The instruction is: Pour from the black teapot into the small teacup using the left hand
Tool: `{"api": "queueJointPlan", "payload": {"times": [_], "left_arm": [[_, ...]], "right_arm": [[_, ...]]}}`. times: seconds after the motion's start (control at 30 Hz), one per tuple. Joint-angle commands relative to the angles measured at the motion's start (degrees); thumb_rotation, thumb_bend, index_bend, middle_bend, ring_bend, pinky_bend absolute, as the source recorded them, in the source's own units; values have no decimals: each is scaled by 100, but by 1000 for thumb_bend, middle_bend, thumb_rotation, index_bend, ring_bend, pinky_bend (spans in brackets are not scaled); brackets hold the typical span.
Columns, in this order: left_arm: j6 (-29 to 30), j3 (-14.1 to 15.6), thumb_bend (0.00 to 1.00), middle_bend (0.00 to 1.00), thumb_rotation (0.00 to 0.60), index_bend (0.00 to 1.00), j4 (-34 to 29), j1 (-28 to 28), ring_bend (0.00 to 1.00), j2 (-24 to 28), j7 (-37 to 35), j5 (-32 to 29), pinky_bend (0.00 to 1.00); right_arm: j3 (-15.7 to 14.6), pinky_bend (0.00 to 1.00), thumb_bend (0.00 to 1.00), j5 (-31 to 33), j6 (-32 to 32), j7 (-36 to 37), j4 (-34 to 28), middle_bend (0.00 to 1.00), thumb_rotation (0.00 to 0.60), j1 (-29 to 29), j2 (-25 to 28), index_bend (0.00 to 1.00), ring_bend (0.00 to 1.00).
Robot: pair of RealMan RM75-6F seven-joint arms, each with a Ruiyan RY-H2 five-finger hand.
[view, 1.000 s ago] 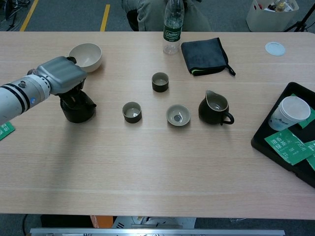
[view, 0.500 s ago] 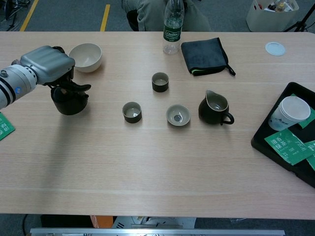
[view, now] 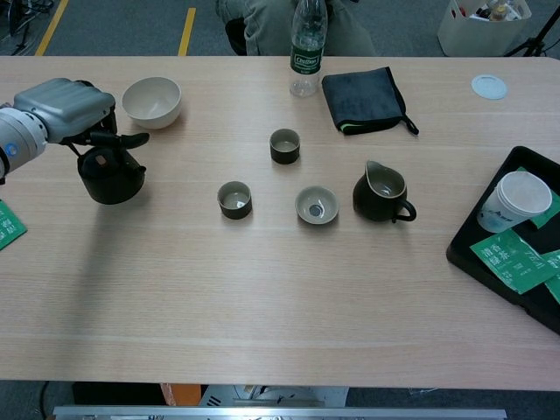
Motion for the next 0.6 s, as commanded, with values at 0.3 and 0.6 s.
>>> {"api": "queueJointPlan", "payload": {"times": [0.3, 0.6], "left_arm": [[315, -235, 369, 1000, 243, 951, -97, 331, 824, 14, -750, 659, 112], [494, -346, 399, 1000, 406, 941, -285, 451, 826, 25, -877, 972, 113]], "right_arm": [[-2, 231, 0, -16, -3, -42, -45, 386, 600, 17, 10, 358, 232], [-10, 231, 0, -38, 10, -56, -56, 386, 600, 23, 11, 358, 232]]}}
